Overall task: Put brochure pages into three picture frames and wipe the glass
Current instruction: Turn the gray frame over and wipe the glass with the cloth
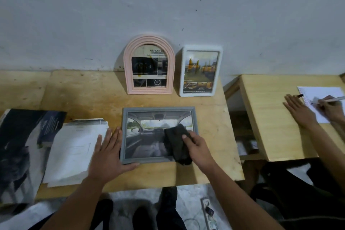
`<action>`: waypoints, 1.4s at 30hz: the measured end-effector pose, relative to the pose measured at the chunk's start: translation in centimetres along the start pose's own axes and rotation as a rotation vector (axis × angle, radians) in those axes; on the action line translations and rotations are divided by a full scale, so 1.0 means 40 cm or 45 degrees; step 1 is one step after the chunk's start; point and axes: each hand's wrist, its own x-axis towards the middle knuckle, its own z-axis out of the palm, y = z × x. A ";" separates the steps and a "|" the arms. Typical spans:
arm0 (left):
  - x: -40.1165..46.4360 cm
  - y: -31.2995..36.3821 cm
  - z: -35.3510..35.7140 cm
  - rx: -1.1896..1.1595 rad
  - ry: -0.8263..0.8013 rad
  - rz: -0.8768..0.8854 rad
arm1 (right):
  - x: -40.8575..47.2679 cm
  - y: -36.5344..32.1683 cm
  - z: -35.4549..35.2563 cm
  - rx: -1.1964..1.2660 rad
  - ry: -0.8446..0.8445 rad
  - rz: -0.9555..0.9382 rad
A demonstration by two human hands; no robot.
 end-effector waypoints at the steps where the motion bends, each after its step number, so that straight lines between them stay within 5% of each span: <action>1: 0.000 0.001 -0.006 0.013 -0.023 -0.009 | -0.006 0.005 -0.053 0.107 0.106 0.070; 5: -0.004 0.012 -0.033 0.068 -0.062 -0.040 | -0.010 0.016 -0.227 0.149 0.421 0.206; 15: -0.028 0.100 -0.070 -0.105 -0.026 -0.196 | 0.009 0.044 -0.260 -0.899 0.249 0.613; 18: -0.013 0.144 -0.111 -0.267 0.012 -0.334 | -0.023 0.005 -0.230 -1.155 0.354 0.276; 20: 0.013 0.157 -0.127 -0.399 0.003 -0.472 | -0.014 -0.011 -0.205 -1.038 0.206 0.092; 23: 0.055 0.163 -0.132 -0.552 -0.010 -0.674 | 0.030 -0.019 -0.147 -0.625 -0.035 0.292; 28: 0.096 0.189 -0.153 -0.778 0.035 -0.873 | 0.090 -0.040 -0.110 -0.163 0.046 0.600; 42: 0.006 0.175 -0.199 -1.316 0.381 -1.002 | 0.058 -0.101 -0.125 -0.415 -0.082 0.419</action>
